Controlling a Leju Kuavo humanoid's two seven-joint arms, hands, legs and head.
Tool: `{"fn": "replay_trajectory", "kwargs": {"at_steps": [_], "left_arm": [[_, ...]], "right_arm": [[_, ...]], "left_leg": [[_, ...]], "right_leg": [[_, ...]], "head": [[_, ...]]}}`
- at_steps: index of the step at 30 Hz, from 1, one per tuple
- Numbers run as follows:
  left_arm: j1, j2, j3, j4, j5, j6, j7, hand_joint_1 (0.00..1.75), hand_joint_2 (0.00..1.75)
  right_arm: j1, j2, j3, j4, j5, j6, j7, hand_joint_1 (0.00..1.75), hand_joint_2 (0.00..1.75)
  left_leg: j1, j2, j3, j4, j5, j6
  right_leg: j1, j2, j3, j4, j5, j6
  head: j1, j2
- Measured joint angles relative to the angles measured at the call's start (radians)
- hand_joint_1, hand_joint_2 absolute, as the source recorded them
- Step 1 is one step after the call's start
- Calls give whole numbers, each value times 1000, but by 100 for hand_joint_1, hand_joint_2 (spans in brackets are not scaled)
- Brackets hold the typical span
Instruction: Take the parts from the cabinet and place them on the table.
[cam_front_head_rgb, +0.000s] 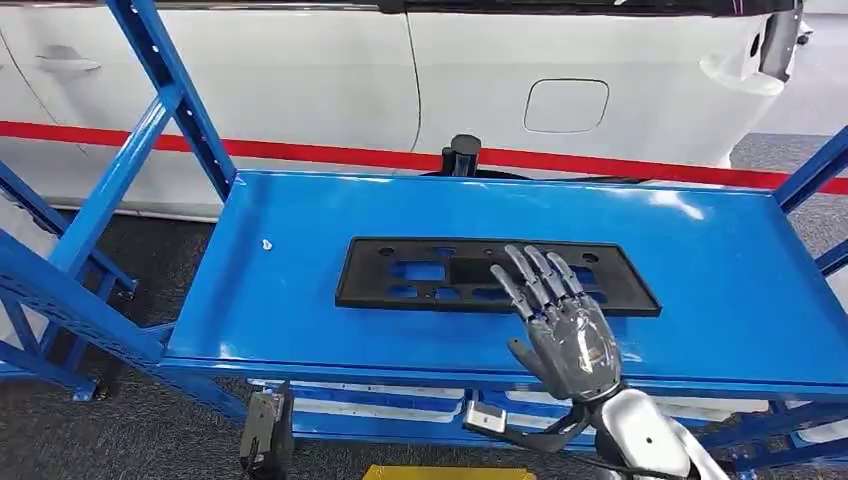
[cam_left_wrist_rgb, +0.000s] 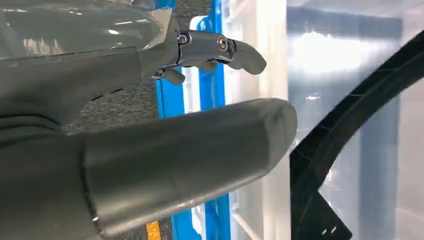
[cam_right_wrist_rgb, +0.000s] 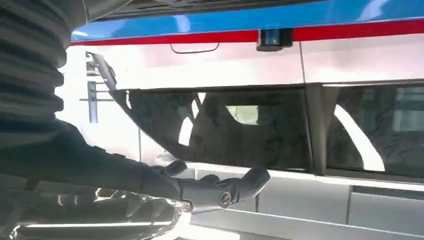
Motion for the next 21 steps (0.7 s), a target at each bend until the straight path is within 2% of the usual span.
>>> {"fn": "replay_trajectory", "kwargs": {"at_steps": [7, 15, 21], "left_arm": [[6, -6, 6, 20, 8, -6, -12, 0, 0], [5, -10, 7, 38, 11, -22, -12, 0, 0], [1, -14, 6, 46, 10, -27, -12, 0, 0]], "right_arm": [[28, 3, -29, 73, -26, -8, 5, 0, 175], [42, -34, -35, 121, -95, -16, 17, 0, 175], [9, -26, -30, 190, -121, -81, 22, 0, 175]], "left_leg": [[0, 0, 0, 0, 0, 0], [0, 0, 0, 0, 0, 0], [0, 1, 0, 0, 0, 0]], "right_leg": [[0, 0, 2, 0, 0, 0], [0, 0, 0, 0, 0, 0], [0, 0, 8, 0, 1, 1]], "head": [[0, 0], [0, 0], [0, 0]]}}
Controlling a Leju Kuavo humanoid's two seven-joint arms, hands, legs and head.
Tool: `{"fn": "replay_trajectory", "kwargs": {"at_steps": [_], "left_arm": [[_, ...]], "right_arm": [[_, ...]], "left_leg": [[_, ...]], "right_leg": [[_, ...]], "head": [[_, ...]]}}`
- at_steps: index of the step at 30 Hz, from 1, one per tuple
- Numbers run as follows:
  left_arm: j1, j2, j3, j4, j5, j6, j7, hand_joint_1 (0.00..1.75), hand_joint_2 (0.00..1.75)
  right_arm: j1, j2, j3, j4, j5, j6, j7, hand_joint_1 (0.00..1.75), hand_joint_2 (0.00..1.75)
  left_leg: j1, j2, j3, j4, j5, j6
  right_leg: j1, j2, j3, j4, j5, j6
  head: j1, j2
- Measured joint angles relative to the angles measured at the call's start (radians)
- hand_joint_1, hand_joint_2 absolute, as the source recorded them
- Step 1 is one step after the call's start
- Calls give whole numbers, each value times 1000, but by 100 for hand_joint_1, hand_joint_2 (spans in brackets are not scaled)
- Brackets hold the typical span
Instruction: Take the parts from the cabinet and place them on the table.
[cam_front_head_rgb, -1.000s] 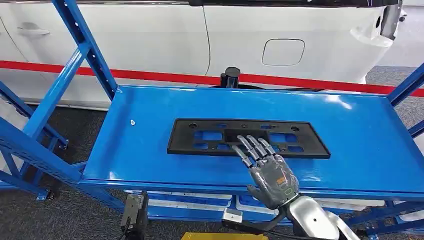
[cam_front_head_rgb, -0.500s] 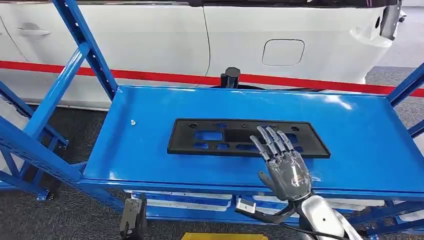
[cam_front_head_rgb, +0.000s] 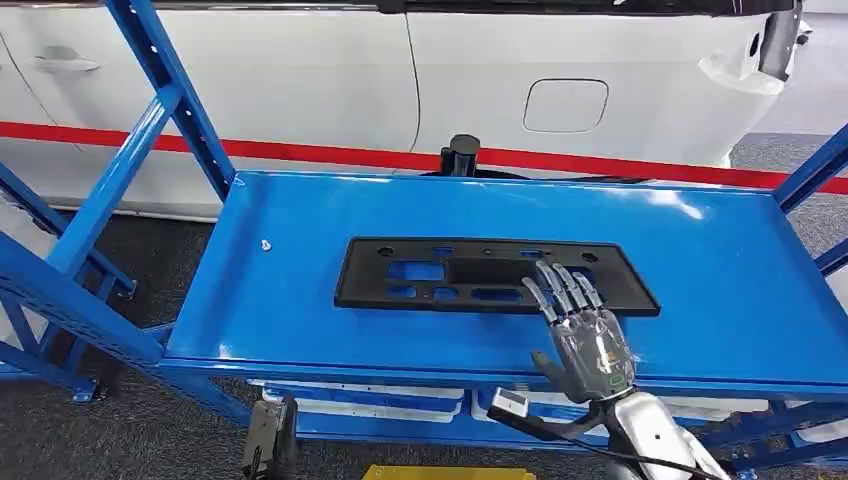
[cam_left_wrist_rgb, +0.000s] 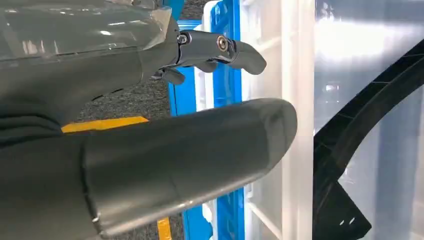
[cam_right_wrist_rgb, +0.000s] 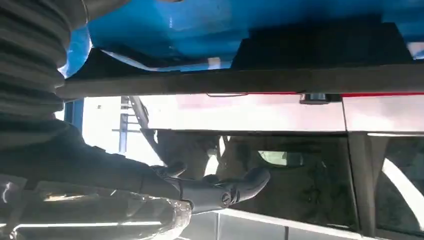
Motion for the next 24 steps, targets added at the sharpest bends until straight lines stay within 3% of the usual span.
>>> {"fn": "replay_trajectory", "kwargs": {"at_steps": [7, 19, 20, 21, 22, 24], "left_arm": [[-9, -4, -5, 11, 1, -8, -6, 0, 0], [-13, -6, -18, 19, 1, -9, -31, 0, 0], [-13, -7, -19, 19, 1, -9, -36, 0, 0], [-15, -8, -22, 19, 1, -9, -36, 0, 0], [-17, -9, -28, 19, 1, -8, -36, 0, 0], [-22, -10, -37, 19, 1, -5, -36, 0, 0]], "right_arm": [[-99, 55, 13, 135, -13, -45, 0, 0, 175], [-175, 118, 23, 261, -29, -73, 17, 0, 175], [-187, 131, 23, 283, -27, -65, 27, 23, 175], [-199, 144, 23, 304, -27, -52, 37, 152, 175], [-211, 158, 23, 325, -27, -34, 45, 164, 175], [-234, 180, 23, 365, -27, 5, 61, 164, 175]], "left_leg": [[0, -1, 2, 0, 0, 0], [0, 0, 2, 0, 0, 0], [0, 0, 3, 0, 0, 0], [0, 0, 3, 0, 0, 0], [0, 0, 3, 0, 0, 0], [0, 0, 4, 0, 0, 0]], "right_leg": [[0, -1, -1, 0, 0, 0], [0, 0, 1, 0, 0, 0], [0, 0, 1, 0, 0, 0], [0, 0, 1, 0, 0, 0], [0, 0, 1, 0, 0, 0], [0, 0, 2, 0, 0, 0]], "head": [[0, 0], [1, 0], [0, 0], [0, 0], [0, 0], [0, 0]]}}
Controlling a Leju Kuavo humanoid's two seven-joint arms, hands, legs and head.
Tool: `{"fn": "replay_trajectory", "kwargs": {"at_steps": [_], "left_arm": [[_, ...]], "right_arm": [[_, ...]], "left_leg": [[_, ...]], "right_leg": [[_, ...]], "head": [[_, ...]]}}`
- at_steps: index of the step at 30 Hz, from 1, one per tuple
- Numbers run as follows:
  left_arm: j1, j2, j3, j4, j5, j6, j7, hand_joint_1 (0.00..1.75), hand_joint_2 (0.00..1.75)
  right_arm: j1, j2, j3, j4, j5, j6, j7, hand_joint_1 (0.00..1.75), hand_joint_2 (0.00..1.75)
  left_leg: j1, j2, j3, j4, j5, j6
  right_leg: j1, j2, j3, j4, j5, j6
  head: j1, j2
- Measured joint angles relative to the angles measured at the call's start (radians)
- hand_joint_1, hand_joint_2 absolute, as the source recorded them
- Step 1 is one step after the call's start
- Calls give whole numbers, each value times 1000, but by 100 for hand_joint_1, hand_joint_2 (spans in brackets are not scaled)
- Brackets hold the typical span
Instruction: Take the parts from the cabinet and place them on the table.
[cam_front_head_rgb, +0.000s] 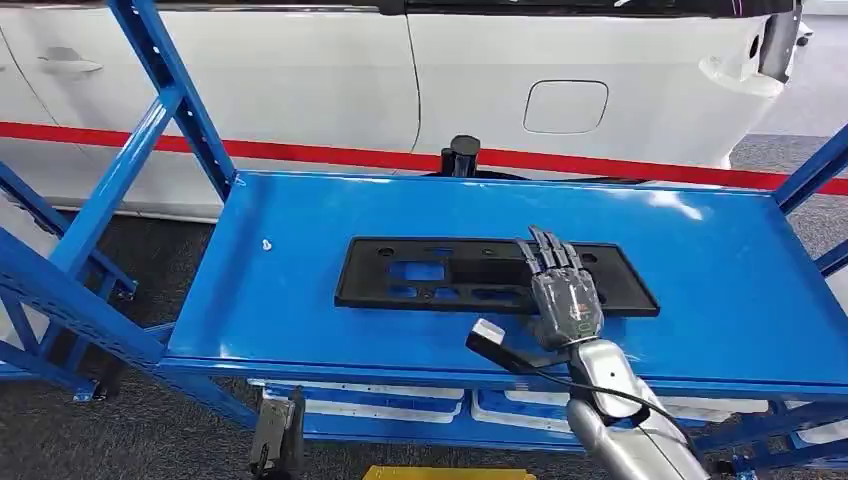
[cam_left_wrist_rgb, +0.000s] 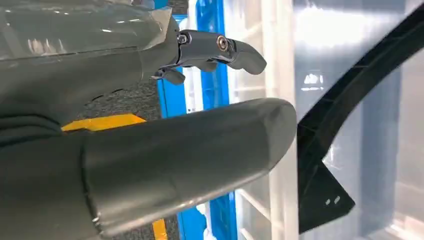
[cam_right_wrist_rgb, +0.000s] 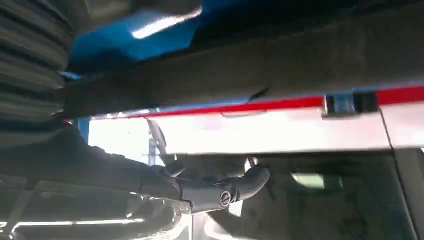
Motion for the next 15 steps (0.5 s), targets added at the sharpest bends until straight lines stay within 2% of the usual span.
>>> {"fn": "replay_trajectory", "kwargs": {"at_steps": [2, 3, 6, 8, 9, 15], "left_arm": [[-5, -2, -7, 0, 0, 8, 0, 0, 0], [-8, -2, -10, 0, -2, 8, 0, 0, 0], [-12, -2, -29, 0, -15, 4, -5, 0, 0], [-17, -1, -40, -1, -21, -5, -5, 0, 0], [-20, 0, -47, -2, -27, -5, -3, 0, 0], [-25, 6, -69, -19, -32, -6, 6, 0, 0]], "right_arm": [[-19, 15, -1, 32, -1, 23, 6, 161, 175], [-25, 19, -2, 44, -1, 26, 8, 169, 175], [-26, 29, -4, 63, 0, 31, 12, 173, 175], [-25, 31, -9, 69, 7, 23, 12, 169, 175], [-21, 31, -12, 70, 12, 18, 12, 175, 175], [7, 33, -36, 60, 41, -4, 11, 175, 175]], "left_leg": [[0, 0, 1, 0, 0, 0], [0, 0, 1, 0, 0, 0], [0, 0, 1, 0, 0, 0], [0, 0, 1, 0, 0, 0], [0, -1, 1, 0, 0, 0], [0, -1, 2, 0, 0, 0]], "right_leg": [[0, 0, -1, 0, 0, 0], [0, 0, -4, 0, 0, 0], [0, 0, -4, 0, 0, 0], [0, 0, -5, 0, 0, 0], [0, 0, -5, 0, 0, 0], [0, -1, -5, 0, 0, 0]], "head": [[0, 0], [0, 0], [0, 0], [0, 0], [0, 0], [0, 0]]}}
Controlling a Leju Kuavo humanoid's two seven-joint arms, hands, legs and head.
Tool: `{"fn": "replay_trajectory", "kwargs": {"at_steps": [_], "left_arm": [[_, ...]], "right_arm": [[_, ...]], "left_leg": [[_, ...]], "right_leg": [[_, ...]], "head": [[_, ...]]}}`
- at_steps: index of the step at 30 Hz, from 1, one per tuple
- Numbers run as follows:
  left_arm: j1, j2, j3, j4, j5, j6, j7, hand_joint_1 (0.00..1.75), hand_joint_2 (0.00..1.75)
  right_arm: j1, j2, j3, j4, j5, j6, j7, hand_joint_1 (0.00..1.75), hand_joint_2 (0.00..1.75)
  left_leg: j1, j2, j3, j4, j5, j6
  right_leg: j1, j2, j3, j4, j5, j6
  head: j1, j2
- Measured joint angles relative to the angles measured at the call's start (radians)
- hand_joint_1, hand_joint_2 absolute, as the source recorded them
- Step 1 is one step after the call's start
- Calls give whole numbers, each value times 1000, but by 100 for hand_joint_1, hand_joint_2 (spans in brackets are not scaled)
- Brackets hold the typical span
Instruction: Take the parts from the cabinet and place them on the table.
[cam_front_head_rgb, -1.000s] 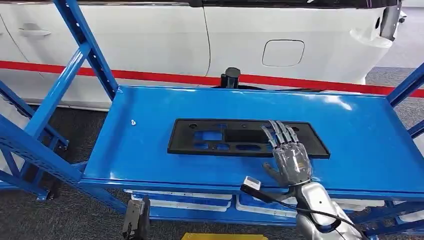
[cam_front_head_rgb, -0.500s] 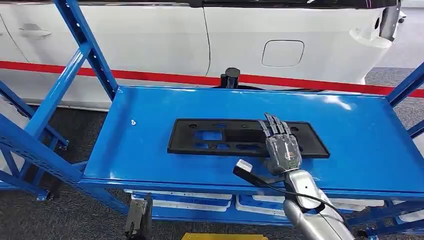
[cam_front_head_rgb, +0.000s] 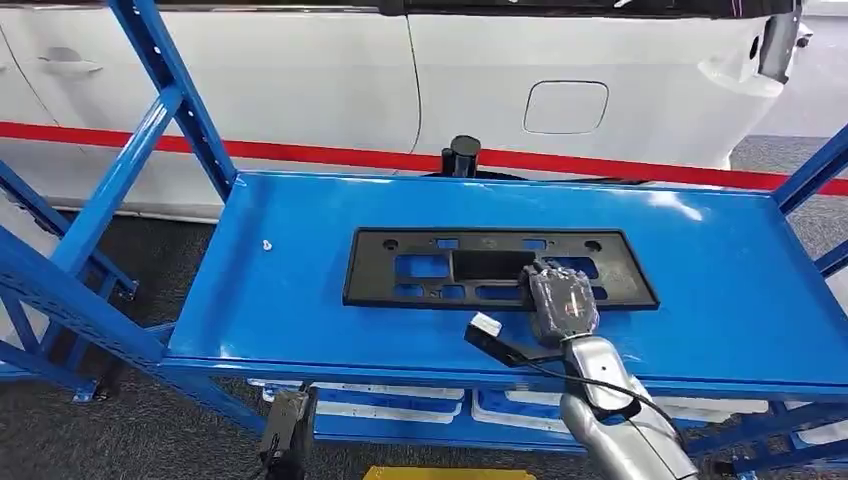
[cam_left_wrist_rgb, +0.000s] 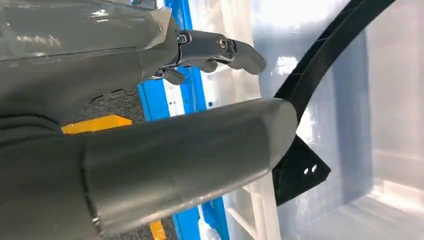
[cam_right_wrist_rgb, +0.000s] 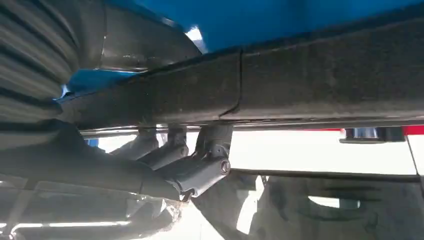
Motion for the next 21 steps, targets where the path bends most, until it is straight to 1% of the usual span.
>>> {"fn": "replay_trajectory", "kwargs": {"at_steps": [5, 14, 17, 20, 21], "left_arm": [[-3, 5, -4, -10, 3, -9, 7, 0, 0], [-6, 8, -5, -19, 3, -5, 10, 0, 0], [-8, 11, -4, -27, 1, 12, 9, 0, 0], [-7, 16, -4, -33, -8, 24, 8, 0, 0], [-7, 18, -3, -35, -10, 24, 8, 0, 0]], "right_arm": [[23, -3, -16, -21, 9, -9, 0, 175, 175], [49, -6, -36, -48, 19, -21, -7, 175, 175], [86, -11, -53, -104, 24, -60, -22, 175, 175], [137, -23, -81, -208, 11, -108, -45, 175, 175], [147, -26, -91, -245, 7, -114, -52, 175, 175]], "left_leg": [[0, 1, 0, 0, 0, 0], [0, 0, 0, 0, 0, 0], [0, 0, -1, 0, 0, 0], [0, 0, -2, 0, 0, 0], [0, 0, -2, 0, 0, 0]], "right_leg": [[0, 1, 2, 0, 0, 0], [0, 0, 0, 0, 0, 0], [0, 0, 3, 0, 0, 0], [0, 0, 6, 0, 0, 0], [0, 0, 6, 0, 0, 0]], "head": [[0, 0], [1, 0], [0, 0], [0, 0], [0, 0]]}}
